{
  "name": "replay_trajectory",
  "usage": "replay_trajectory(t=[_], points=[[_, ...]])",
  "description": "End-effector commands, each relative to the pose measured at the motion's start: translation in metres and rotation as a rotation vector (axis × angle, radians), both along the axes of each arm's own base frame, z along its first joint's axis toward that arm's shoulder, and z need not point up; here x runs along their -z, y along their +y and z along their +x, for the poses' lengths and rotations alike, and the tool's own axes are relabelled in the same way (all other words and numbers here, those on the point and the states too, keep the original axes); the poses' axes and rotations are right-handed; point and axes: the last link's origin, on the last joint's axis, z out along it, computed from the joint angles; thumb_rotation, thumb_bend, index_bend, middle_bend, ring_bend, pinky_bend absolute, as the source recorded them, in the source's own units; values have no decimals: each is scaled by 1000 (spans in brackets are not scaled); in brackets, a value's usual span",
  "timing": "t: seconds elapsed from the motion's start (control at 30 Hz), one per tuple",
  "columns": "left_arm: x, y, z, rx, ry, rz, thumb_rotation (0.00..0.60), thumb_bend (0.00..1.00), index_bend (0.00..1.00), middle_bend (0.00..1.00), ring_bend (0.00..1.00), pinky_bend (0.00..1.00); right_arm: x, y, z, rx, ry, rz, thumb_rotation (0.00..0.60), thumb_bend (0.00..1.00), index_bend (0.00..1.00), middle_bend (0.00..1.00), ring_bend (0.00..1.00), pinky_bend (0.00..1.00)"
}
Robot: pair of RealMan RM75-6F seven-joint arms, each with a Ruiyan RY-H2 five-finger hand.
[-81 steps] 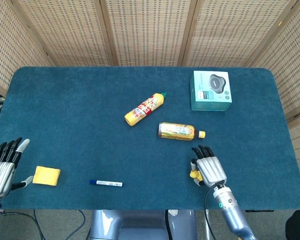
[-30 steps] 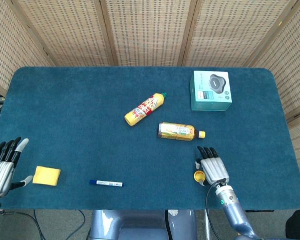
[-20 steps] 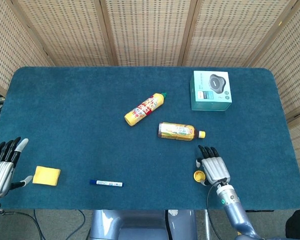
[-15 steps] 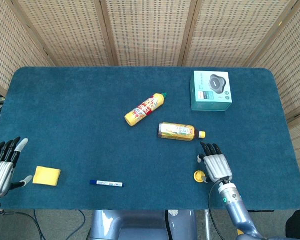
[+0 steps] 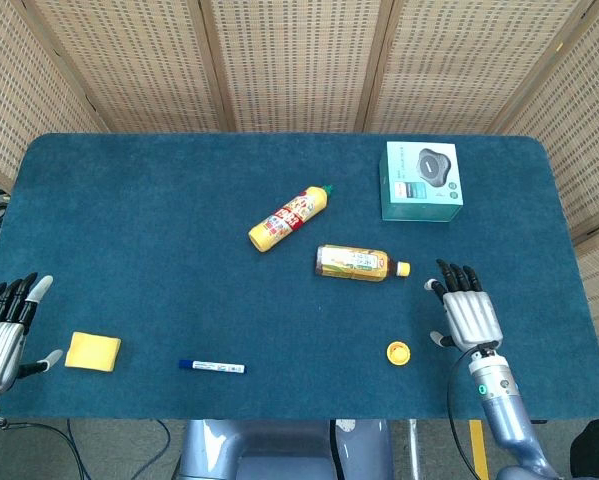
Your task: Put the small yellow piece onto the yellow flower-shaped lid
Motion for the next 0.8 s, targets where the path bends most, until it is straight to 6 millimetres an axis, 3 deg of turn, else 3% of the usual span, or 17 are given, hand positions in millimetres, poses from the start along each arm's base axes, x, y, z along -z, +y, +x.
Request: replay_trajectory(t=[0.03,0.13,0.3,0.8], points=[[0,0,0,0,2,1,600,150,0,0,0,0,-10,7,-14,3,1,-20,600,79,176,0,0,0],[-1,0,0,-2,3,5,600,149,0,0,0,0,-13,12,-23,6,11,-23,600,15,100,0,0,0],[-1,0,-1,-5,4,11,600,148,0,0,0,0,-23,26,-46,4,11,-56,600,0,12,0,0,0],[-3,1,-6,-15,-1,33,600,149,0,0,0,0,-60,42,-95,42,-57,-211,600,0,4,0,0,0]])
